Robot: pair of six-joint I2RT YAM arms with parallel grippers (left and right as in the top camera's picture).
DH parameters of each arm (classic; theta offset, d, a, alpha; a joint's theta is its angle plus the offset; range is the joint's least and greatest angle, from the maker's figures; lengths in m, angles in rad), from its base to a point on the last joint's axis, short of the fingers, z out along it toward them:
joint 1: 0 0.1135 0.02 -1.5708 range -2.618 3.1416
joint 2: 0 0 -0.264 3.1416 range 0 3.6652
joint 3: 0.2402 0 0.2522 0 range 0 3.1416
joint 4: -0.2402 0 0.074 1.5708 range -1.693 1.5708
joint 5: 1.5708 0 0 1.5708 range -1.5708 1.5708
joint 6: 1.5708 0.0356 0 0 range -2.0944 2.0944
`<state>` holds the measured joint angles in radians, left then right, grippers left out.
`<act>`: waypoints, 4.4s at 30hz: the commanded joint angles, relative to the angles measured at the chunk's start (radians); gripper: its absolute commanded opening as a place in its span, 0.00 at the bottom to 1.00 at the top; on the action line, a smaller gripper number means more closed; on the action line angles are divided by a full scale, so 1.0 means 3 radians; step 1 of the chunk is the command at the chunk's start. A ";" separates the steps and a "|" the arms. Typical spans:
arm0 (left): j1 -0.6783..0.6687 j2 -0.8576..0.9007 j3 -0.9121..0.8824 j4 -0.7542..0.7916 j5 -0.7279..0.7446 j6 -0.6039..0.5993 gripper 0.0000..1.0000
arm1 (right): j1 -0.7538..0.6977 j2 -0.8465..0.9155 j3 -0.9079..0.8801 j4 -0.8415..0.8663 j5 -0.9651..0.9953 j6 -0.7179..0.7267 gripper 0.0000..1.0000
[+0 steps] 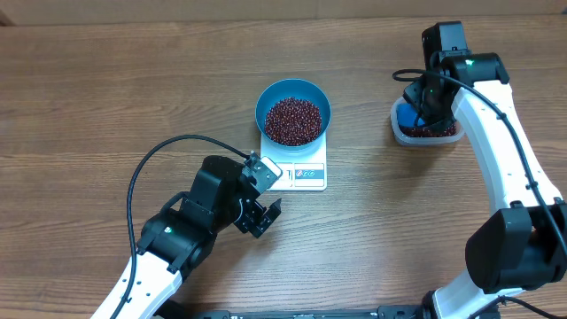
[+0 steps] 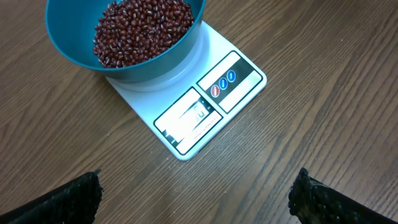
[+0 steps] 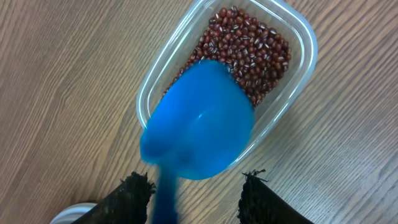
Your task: Scoop item into bowl and weigh 150g on scale
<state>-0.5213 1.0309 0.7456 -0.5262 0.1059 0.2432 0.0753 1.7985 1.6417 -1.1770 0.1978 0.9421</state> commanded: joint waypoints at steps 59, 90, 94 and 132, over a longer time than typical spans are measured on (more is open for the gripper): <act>0.0022 0.0011 -0.0014 0.0009 0.0060 0.0013 1.00 | -0.0019 -0.0381 0.1142 -0.1682 -0.0804 -0.2121 1.00; 0.0022 0.0011 -0.0014 0.0010 0.0060 0.0013 1.00 | -0.0019 -0.0381 0.1142 -0.1681 -0.0804 -0.2122 1.00; 0.0022 0.0011 -0.0014 0.0009 0.0058 0.0013 1.00 | -0.0019 -0.0381 0.1142 -0.1680 -0.0804 -0.2121 1.00; 0.0022 -0.0047 -0.0015 0.0005 0.0060 0.0013 1.00 | -0.0019 -0.0381 0.1142 -0.1681 -0.0804 -0.2121 1.00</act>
<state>-0.5213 1.0309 0.7452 -0.5262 0.1059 0.2432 0.0727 1.6878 1.9648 -1.6852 -0.0376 0.3176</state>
